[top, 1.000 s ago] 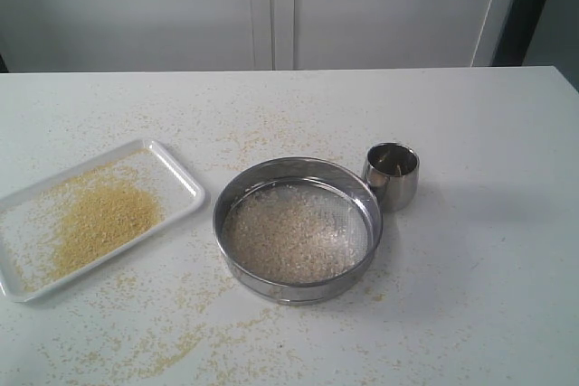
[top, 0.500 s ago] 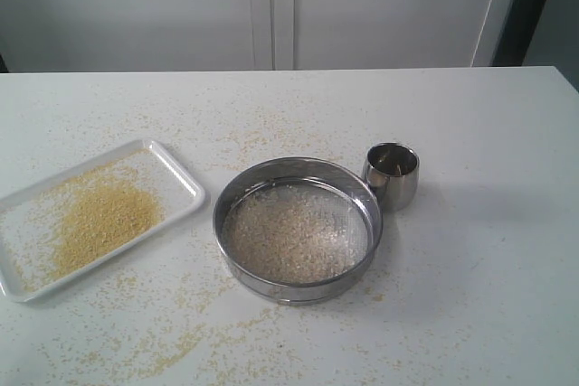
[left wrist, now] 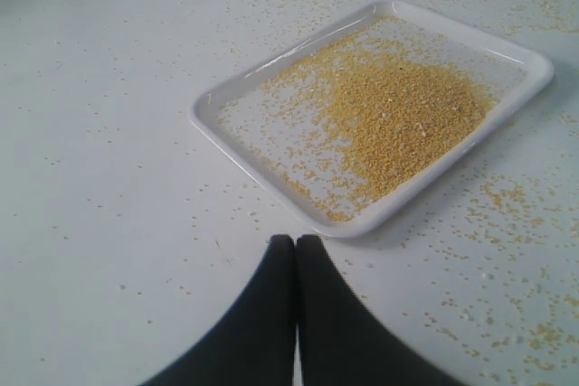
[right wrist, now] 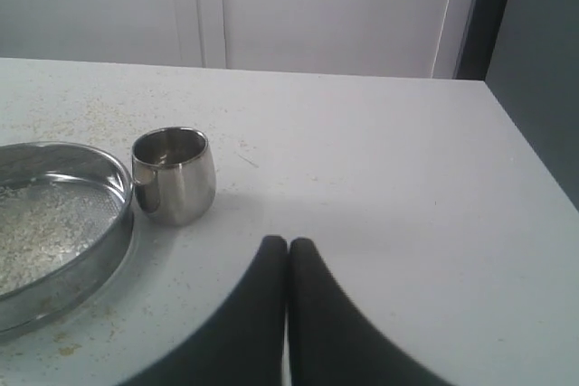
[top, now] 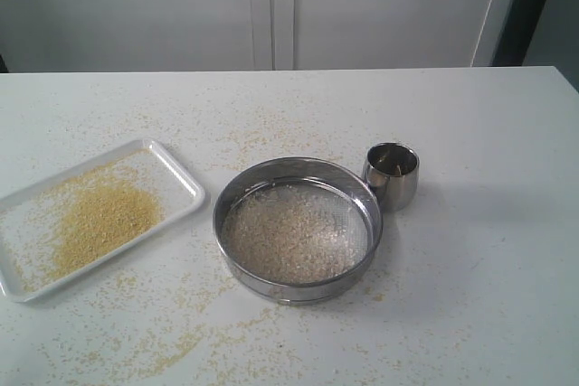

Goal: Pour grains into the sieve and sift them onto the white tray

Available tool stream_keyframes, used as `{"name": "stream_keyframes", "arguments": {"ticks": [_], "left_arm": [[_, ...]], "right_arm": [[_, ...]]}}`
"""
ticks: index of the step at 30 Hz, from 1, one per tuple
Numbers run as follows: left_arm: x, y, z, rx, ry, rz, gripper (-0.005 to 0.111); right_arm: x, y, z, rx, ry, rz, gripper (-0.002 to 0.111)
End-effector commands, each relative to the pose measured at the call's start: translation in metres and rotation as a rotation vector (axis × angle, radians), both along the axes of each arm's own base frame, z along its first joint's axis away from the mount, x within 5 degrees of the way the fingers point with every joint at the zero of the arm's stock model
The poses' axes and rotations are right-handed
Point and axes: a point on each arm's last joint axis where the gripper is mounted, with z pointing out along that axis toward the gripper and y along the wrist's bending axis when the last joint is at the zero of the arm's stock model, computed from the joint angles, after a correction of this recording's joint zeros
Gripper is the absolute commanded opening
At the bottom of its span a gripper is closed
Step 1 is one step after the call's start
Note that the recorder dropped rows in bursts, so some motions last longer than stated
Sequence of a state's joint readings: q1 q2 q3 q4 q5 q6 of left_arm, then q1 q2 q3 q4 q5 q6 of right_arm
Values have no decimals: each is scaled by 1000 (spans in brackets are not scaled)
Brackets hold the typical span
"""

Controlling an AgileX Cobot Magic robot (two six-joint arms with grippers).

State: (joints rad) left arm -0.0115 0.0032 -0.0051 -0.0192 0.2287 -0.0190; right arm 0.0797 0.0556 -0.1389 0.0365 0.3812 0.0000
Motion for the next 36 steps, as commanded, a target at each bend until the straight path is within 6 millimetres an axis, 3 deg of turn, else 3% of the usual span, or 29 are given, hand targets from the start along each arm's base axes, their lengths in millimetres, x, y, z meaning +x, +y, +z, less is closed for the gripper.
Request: {"name": "stream_keyframes", "arguments": {"ticks": [1,10,36], "left_arm": [[0,0,-2,-10,6,1,0],[0,0,-2,-10,6,1,0],[0,0,-2,-10,6,1,0]], "right_arm": [[0,0,-10,-4,-15,-2,0],[4,0,-33,-1,-22,-6,0],[3,-2,-38,-63,27,-9,0]]}}
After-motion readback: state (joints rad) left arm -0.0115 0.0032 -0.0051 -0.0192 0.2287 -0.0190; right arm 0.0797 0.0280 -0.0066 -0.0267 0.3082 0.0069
